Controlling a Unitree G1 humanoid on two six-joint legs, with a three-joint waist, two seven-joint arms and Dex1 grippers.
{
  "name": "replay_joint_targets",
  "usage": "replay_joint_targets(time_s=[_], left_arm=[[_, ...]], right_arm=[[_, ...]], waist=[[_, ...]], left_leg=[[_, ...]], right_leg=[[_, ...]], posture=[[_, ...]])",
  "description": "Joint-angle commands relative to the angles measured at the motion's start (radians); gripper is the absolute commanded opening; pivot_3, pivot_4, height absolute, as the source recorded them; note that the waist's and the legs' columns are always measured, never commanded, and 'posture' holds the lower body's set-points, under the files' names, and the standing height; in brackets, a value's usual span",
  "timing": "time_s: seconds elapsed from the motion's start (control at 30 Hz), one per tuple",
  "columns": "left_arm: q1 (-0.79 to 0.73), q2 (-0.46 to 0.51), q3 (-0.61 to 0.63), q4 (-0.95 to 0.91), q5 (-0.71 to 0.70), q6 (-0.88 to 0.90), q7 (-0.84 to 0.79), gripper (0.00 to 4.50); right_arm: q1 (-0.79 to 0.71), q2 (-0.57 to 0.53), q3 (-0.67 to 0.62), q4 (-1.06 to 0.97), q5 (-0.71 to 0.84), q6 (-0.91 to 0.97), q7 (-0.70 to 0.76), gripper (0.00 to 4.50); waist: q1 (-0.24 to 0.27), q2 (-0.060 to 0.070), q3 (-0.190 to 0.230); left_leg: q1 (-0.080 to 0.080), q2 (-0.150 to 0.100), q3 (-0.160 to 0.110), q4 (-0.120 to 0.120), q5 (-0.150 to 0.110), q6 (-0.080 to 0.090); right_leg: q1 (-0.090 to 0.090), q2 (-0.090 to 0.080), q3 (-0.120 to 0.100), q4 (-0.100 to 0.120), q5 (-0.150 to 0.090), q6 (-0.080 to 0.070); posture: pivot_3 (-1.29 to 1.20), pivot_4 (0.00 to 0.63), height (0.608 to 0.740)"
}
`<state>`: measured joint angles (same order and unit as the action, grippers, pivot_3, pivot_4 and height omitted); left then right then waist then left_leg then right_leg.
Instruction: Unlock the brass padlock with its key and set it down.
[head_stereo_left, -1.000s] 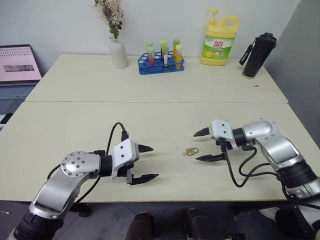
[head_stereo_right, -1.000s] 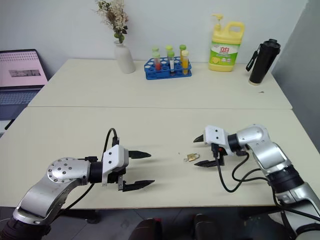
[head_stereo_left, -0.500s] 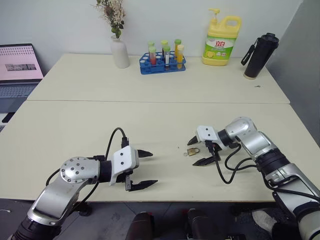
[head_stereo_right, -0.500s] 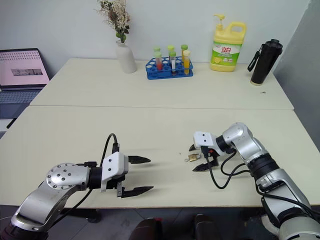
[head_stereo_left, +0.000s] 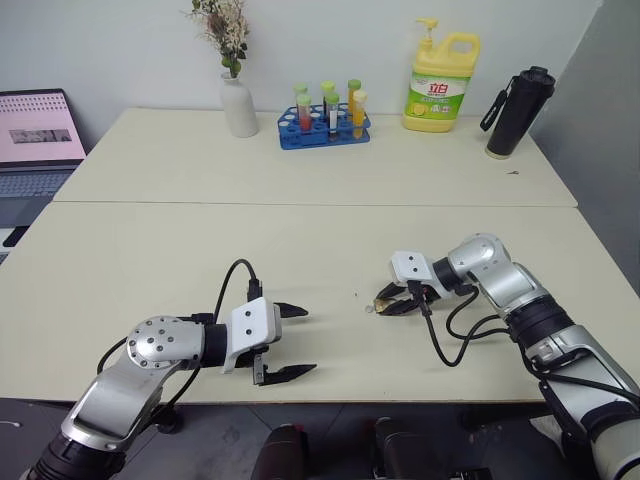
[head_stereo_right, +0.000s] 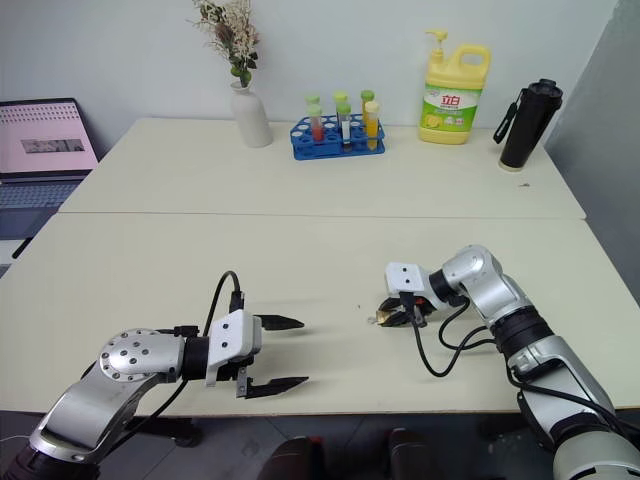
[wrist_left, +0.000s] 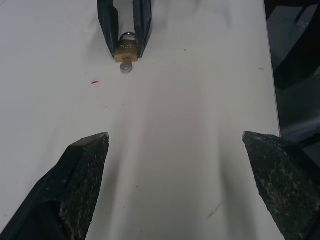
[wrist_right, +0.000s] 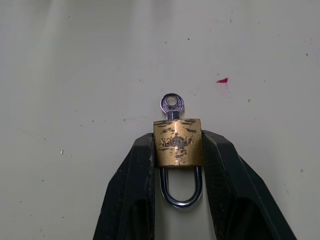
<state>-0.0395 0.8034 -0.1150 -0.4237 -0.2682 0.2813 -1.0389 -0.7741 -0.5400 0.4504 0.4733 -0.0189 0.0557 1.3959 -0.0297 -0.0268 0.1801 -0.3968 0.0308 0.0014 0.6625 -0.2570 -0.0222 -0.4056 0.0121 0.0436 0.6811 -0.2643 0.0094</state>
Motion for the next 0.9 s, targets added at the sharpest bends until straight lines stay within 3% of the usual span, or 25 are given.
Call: replay_joint_targets(time_s=[0.03, 0.37, 0.53, 0.77, 0.9], left_arm=[[-0.012, -0.002, 0.003, -0.006, 0.001, -0.026, -0.004, 4.50], [-0.069, -0.085, 0.051, 0.055, -0.037, 0.023, 0.076, 4.50], [-0.144, -0.143, 0.058, 0.077, -0.083, 0.090, 0.111, 4.50], [-0.272, -0.183, 0.051, 0.087, -0.189, 0.233, 0.091, 4.50], [-0.342, -0.187, 0.046, 0.109, -0.230, 0.288, 0.075, 4.50]], right_arm=[[0.019, -0.008, -0.017, -0.019, -0.029, 0.032, -0.041, 0.93], [0.229, -0.097, -0.178, -0.455, -0.027, 0.069, -0.278, 0.93], [0.459, -0.162, -0.249, -0.712, -0.192, -0.061, -0.508, 0.93], [0.521, -0.169, -0.239, -0.775, -0.466, -0.366, -0.822, 0.93], [0.503, -0.144, -0.244, -0.756, -0.517, -0.442, -0.919, 0.93]], waist=[[0.000, 0.000, 0.000], [0.005, 0.000, 0.000], [0.007, 0.000, 0.000], [-0.004, 0.000, 0.000], [-0.002, 0.000, 0.000]], left_leg=[[0.000, 0.000, 0.000, 0.000, 0.000, 0.000], [-0.002, -0.001, -0.001, 0.000, 0.000, 0.000], [-0.003, -0.001, -0.003, 0.000, 0.000, 0.000], [0.000, -0.001, 0.001, 0.000, 0.000, -0.001], [-0.001, -0.001, 0.000, 0.000, 0.000, -0.001]], right_leg=[[0.000, 0.000, 0.000, 0.000, 0.000, 0.000], [-0.001, 0.000, 0.000, 0.000, -0.001, 0.002], [-0.001, 0.000, 0.000, 0.000, -0.002, 0.004], [-0.001, 0.003, 0.000, 0.001, -0.002, 0.006], [-0.001, 0.004, 0.000, 0.001, -0.002, 0.006]], posture=[[0.00, 0.150, 0.740], [0.00, 0.150, 0.740], [0.00, 0.150, 0.740], [0.00, 0.150, 0.740], [0.00, 0.150, 0.740]])
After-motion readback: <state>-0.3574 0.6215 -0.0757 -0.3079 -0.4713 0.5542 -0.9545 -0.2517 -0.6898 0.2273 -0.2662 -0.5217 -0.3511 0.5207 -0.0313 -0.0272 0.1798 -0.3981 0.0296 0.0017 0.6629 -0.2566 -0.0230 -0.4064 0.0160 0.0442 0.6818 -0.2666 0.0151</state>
